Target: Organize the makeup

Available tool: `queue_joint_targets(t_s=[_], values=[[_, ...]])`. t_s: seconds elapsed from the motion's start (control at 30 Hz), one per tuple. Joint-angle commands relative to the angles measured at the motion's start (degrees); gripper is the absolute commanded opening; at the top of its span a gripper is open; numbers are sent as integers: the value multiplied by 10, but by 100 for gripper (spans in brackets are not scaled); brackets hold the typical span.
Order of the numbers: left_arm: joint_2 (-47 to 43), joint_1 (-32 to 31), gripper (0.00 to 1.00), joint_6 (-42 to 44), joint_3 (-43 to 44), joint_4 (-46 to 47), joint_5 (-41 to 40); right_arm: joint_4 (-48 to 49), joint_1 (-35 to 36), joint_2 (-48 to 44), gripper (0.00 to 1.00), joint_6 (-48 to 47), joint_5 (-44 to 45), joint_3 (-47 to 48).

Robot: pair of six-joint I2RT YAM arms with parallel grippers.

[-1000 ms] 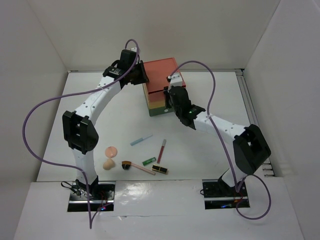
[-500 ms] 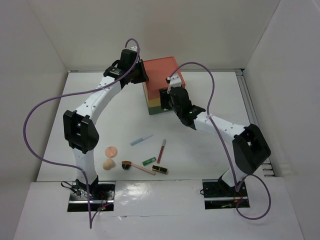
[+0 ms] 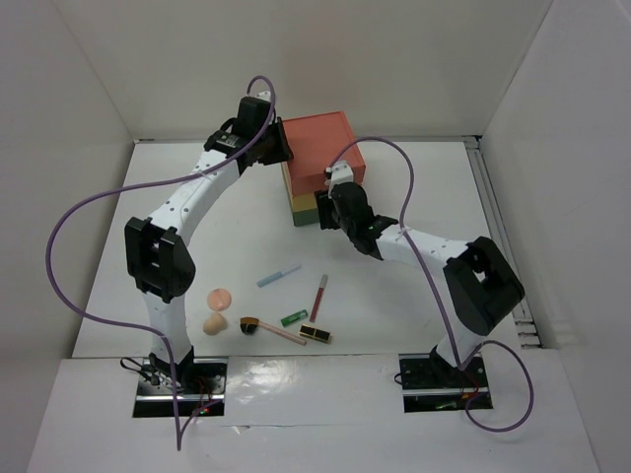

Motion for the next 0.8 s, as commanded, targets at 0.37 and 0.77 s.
queue_joint_targets(t_s=[0.37, 0.77], values=[[22, -18, 25, 19, -11, -69, 43, 182, -16, 49, 60, -10, 13, -17], [22, -18, 25, 19, -6, -69, 48, 219, -21, 57, 49, 1, 18, -18]])
